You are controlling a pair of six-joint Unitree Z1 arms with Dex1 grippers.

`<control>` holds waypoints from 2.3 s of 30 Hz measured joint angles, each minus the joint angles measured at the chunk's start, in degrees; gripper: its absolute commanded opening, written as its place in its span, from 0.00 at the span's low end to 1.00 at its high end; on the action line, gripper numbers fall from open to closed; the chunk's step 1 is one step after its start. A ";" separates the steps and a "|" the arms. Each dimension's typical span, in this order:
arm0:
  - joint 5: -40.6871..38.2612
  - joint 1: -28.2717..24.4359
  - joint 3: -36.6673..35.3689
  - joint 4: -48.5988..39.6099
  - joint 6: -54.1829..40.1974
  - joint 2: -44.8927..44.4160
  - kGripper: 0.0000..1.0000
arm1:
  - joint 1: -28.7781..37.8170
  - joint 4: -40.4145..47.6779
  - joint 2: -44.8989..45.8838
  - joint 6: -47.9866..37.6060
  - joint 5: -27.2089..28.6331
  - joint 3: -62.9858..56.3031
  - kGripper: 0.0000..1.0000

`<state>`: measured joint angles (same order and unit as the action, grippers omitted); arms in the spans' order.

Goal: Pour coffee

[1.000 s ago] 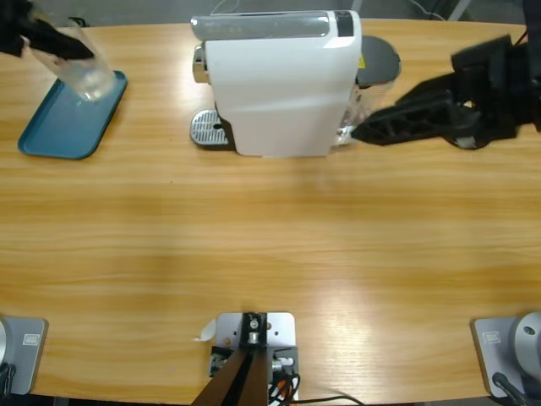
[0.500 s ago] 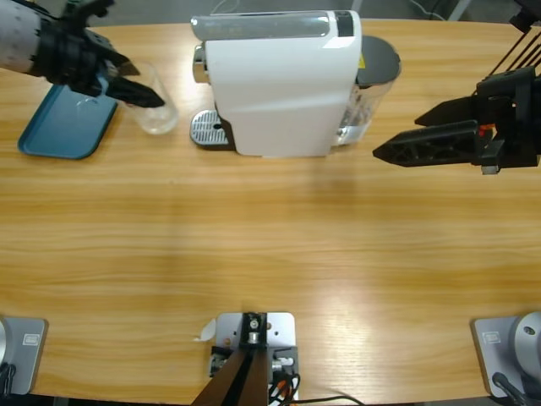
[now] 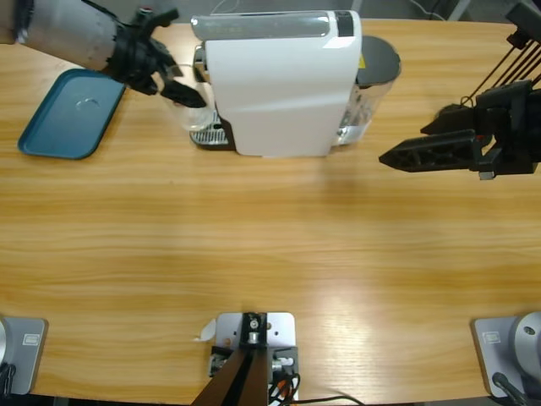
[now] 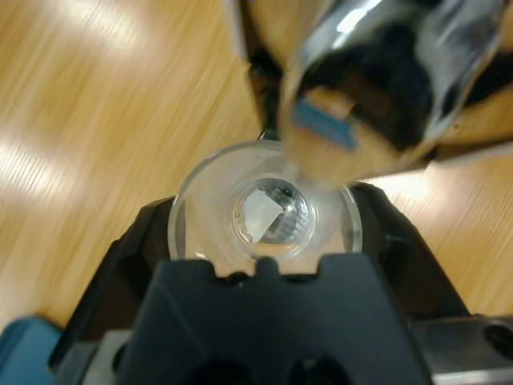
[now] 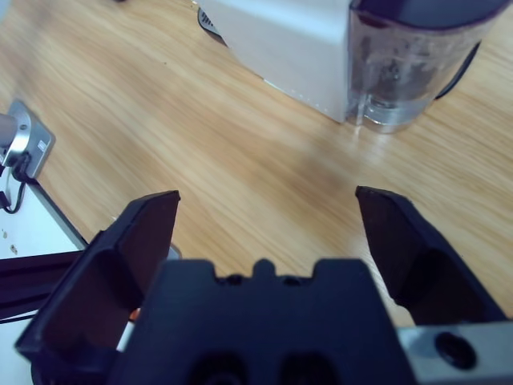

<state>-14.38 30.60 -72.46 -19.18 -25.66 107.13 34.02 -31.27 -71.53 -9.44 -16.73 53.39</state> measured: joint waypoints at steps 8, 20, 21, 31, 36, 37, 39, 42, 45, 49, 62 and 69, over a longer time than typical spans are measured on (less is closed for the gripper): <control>0.00 2.13 -1.72 0.09 0.00 1.60 0.54 | -0.35 0.04 0.02 0.01 -0.02 -0.22 1.00; 0.00 2.12 0.53 3.11 0.00 1.36 0.54 | -0.40 0.04 0.20 0.01 -0.25 -1.03 1.00; 0.00 2.12 1.02 3.84 0.00 1.31 0.54 | -0.41 0.04 0.26 0.01 -0.28 -1.22 1.00; -0.33 1.60 6.71 11.73 0.04 -0.28 0.54 | -0.41 0.02 0.35 0.01 -0.45 -1.45 1.00; -0.81 1.12 10.59 12.05 0.11 -1.41 0.54 | -0.41 0.02 0.34 0.01 -0.45 -1.46 1.00; -0.81 0.96 10.84 12.05 0.21 -1.58 0.54 | -0.41 0.02 0.34 0.01 -0.45 -1.46 1.00; -0.81 0.75 11.15 12.17 0.55 -1.74 0.54 | -0.41 -0.01 0.34 0.01 -0.45 -1.47 1.00; -0.81 0.65 11.41 12.91 1.39 -1.78 0.54 | -0.41 -0.34 0.35 0.01 -0.46 -1.56 1.00; -0.81 0.65 11.55 13.81 2.22 -1.78 0.54 | -0.41 -0.79 0.40 0.01 -0.46 -1.59 1.00; -0.82 0.65 11.67 15.81 3.21 -1.76 0.54 | -0.41 -1.04 0.41 0.01 -0.46 -1.71 1.00; -1.30 1.17 14.11 20.45 4.81 -1.02 0.54 | -0.41 -1.33 0.41 0.01 -0.46 -1.72 1.00; -1.30 1.20 14.31 22.09 5.01 -0.34 0.75 | -0.41 -1.50 0.42 0.01 -0.46 -1.72 1.00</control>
<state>-15.68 31.80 -58.16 2.91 -20.65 106.79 33.61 -32.77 -71.12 -9.43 -17.19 51.67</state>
